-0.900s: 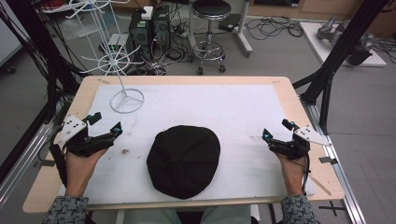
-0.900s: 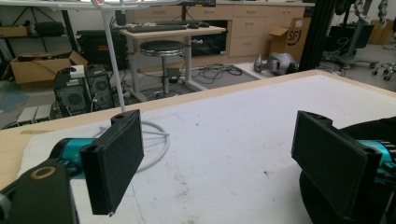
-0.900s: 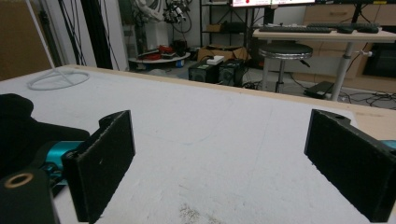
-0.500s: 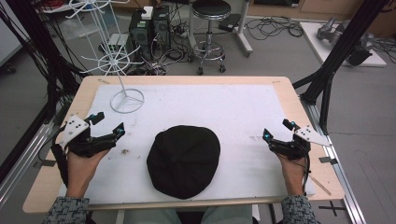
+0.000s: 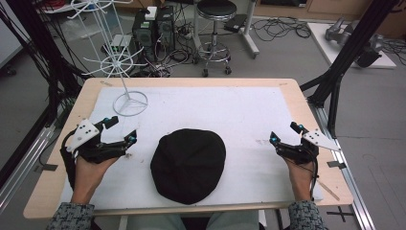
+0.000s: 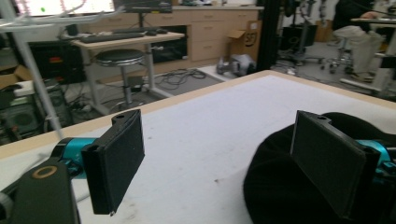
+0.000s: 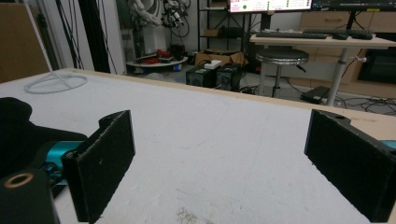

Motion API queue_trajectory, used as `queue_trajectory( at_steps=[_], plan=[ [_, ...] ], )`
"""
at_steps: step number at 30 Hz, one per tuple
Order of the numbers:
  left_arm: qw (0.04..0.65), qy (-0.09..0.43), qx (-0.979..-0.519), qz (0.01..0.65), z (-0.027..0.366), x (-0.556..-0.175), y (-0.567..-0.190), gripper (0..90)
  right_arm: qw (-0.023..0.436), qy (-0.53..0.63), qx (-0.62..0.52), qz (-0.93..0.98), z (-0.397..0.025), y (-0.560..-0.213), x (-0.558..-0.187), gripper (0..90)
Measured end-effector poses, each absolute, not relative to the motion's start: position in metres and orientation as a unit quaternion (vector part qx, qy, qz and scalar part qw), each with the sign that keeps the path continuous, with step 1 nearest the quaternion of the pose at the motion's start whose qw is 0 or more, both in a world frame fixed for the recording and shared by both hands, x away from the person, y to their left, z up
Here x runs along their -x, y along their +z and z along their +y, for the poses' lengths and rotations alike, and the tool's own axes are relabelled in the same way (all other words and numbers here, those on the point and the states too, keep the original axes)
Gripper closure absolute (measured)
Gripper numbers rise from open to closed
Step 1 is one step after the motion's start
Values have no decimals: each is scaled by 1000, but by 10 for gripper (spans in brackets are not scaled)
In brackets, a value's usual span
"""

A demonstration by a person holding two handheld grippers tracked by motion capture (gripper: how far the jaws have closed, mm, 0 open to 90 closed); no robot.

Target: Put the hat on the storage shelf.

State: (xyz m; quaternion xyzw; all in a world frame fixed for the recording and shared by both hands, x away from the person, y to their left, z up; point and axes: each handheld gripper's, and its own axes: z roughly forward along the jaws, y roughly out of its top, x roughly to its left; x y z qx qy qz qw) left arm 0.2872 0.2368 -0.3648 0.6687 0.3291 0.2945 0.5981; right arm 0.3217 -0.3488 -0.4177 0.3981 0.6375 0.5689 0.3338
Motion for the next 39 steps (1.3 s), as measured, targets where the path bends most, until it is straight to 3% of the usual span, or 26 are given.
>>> queue_trajectory(
  at_steps=[24, 39],
  plan=[
    [621, 178, -745, 165, 162, -273, -375, 175, 334, 568, -402, 636, -348, -417, -321, 77],
    [620, 153, -757, 140, 132, -270, -399, 179, 333, 565, -400, 640, -347, -418, -322, 77]
  ],
)
